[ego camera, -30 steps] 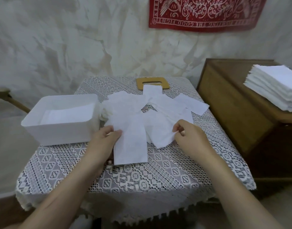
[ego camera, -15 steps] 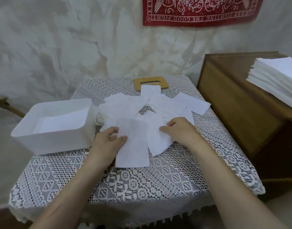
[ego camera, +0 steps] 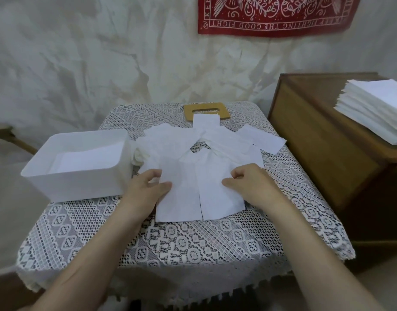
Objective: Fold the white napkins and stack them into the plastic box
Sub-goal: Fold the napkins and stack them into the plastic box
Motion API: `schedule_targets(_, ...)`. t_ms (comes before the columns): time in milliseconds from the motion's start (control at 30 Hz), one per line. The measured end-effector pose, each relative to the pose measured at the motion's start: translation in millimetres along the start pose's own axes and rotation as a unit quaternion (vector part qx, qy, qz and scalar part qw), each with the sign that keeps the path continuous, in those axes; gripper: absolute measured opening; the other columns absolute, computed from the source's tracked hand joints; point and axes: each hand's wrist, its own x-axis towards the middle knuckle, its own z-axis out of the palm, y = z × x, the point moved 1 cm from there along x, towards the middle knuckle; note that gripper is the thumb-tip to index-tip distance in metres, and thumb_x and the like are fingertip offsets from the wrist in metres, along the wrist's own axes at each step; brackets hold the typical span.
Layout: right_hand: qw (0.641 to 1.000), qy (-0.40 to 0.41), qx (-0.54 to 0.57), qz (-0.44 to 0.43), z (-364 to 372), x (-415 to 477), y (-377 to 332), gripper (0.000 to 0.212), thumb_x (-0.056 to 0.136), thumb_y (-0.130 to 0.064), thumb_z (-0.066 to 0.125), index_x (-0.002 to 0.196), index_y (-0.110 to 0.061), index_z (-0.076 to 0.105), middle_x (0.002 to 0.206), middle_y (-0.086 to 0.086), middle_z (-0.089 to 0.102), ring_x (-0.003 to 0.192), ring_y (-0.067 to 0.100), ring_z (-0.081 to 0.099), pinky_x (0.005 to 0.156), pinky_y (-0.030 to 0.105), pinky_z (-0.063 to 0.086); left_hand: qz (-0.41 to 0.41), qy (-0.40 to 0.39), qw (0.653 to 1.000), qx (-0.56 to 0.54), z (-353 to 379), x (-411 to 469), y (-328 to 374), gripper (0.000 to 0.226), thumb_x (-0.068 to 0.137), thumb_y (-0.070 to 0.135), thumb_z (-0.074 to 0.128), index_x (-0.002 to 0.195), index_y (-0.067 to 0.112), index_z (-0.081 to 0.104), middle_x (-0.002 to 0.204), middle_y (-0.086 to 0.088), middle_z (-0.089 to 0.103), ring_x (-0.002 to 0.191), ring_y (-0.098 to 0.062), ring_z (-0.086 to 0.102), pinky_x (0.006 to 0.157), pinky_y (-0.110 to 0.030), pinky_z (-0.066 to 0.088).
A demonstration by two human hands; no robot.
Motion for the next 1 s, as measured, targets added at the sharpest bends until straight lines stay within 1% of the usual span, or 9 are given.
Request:
schedule_targets(100, 1.0, 0.025, 0.013, 0.007, 1, 6, 1, 0.036, 0.089, -0.029, 0.07, 0.062, -0.019, 0.048, 0.055, -0.009, 0.044, 0.059, 0.018, 0.042, 0.057, 0.029, 0.032, -0.001, -0.005, 1.0, 0.001, 0, 1, 1, 0.018, 0.1, 0.009, 0.063, 0.114, 0.017, 0.07, 0.107, -0.005, 0.08, 0.093, -0.023, 0.078, 0.079, -0.035, 0.06)
schedule_targets(233, 0.977, 0.065, 0.202, -0.014, -13, 0, -10, 0.019, 0.095, -0.024, 0.069, 0.08, -0.013, 0.069, 0.08, -0.002, 0.073, 0.071, 0.016, 0.065, 0.06, 0.028, 0.043, -0.001, -0.003, 0.999, -0.039, 2, -1, 2, 0.018, 0.103, 0.009, 0.059, 0.114, 0.017, 0.071, 0.103, 0.001, 0.081, 0.095, -0.02, 0.078, 0.08, -0.034, 0.059)
schedule_targets(300, 0.952, 0.062, 0.299, -0.023, -17, -4, -14, 0.013, 0.097, -0.02, 0.067, 0.089, -0.012, 0.072, 0.088, 0.002, 0.078, 0.076, 0.016, 0.073, 0.058, 0.03, 0.053, -0.007, -0.003, 0.998, -0.068, 5, -1, 2, 0.021, 0.104, 0.009, 0.057, 0.118, 0.017, 0.07, 0.104, 0.003, 0.081, 0.093, -0.016, 0.077, 0.076, -0.032, 0.06)
schedule_targets(367, 0.93, 0.022, 0.367, -0.018, -13, -7, -17, 0.009, 0.097, -0.019, 0.067, 0.095, -0.012, 0.072, 0.093, 0.007, 0.079, 0.081, 0.02, 0.075, 0.064, 0.037, 0.057, -0.016, -0.011, 0.995, -0.1, 8, -2, 4, 0.021, 0.105, 0.009, 0.055, 0.118, 0.018, 0.069, 0.104, 0.005, 0.08, 0.089, -0.011, 0.077, 0.073, -0.029, 0.061)
schedule_targets(467, 0.933, -0.014, 0.361, -0.011, 3, -9, -19, 0.007, 0.096, -0.02, 0.069, 0.093, -0.015, 0.072, 0.094, 0.012, 0.078, 0.079, 0.024, 0.069, 0.061, 0.034, 0.049, -0.035, -0.029, 0.987, -0.157, 15, -2, 5, 0.026, 0.105, 0.008, 0.055, 0.128, 0.014, 0.065, 0.114, 0.001, 0.079, 0.096, -0.014, 0.076, 0.077, -0.032, 0.062)
schedule_targets(533, 0.938, -0.015, 0.347, -0.011, 13, -9, -21, 0.006, 0.095, -0.018, 0.069, 0.092, -0.014, 0.071, 0.09, 0.007, 0.079, 0.077, 0.022, 0.072, 0.06, 0.027, 0.051, -0.04, -0.041, 0.983, -0.175, 19, -4, 5, 0.029, 0.105, 0.008, 0.052, 0.132, 0.012, 0.062, 0.116, -0.001, 0.078, 0.101, -0.017, 0.076, 0.076, -0.033, 0.064)
schedule_targets(633, 0.95, -0.007, 0.313, -0.012, 23, -6, -22, 0.008, 0.092, -0.017, 0.072, 0.095, -0.01, 0.072, 0.09, 0.007, 0.079, 0.091, 0.033, 0.075, 0.082, 0.045, 0.058, -0.042, -0.048, 0.978, -0.198, 25, -6, 5, 0.029, 0.106, 0.007, 0.05, 0.133, 0.012, 0.062, 0.117, -0.002, 0.078, 0.102, -0.017, 0.075, 0.072, -0.032, 0.063)
schedule_targets(700, 0.952, -0.007, 0.307, -0.014, 25, -7, -24, 0.008, 0.092, -0.016, 0.072, 0.096, -0.009, 0.073, 0.09, 0.008, 0.079, 0.094, 0.035, 0.074, 0.091, 0.051, 0.056, -0.039, -0.052, 0.977, -0.203, 26, -7, 6, 0.026, 0.107, 0.007, 0.049, 0.126, 0.014, 0.065, 0.115, -0.001, 0.079, 0.098, -0.014, 0.076, 0.07, -0.029, 0.063)
schedule_targets(1000, 0.947, -0.026, 0.32, -0.02, 31, -11, -29, 0.006, 0.094, -0.015, 0.071, 0.098, -0.012, 0.073, 0.093, 0.009, 0.079, 0.094, 0.034, 0.074, 0.093, 0.05, 0.055, -0.043, -0.032, 0.976, -0.212, 27, -8, 6, 0.025, 0.108, 0.012, 0.047, 0.12, 0.015, 0.069, 0.117, -0.004, 0.078, 0.104, -0.02, 0.073, 0.092, -0.039, 0.059)
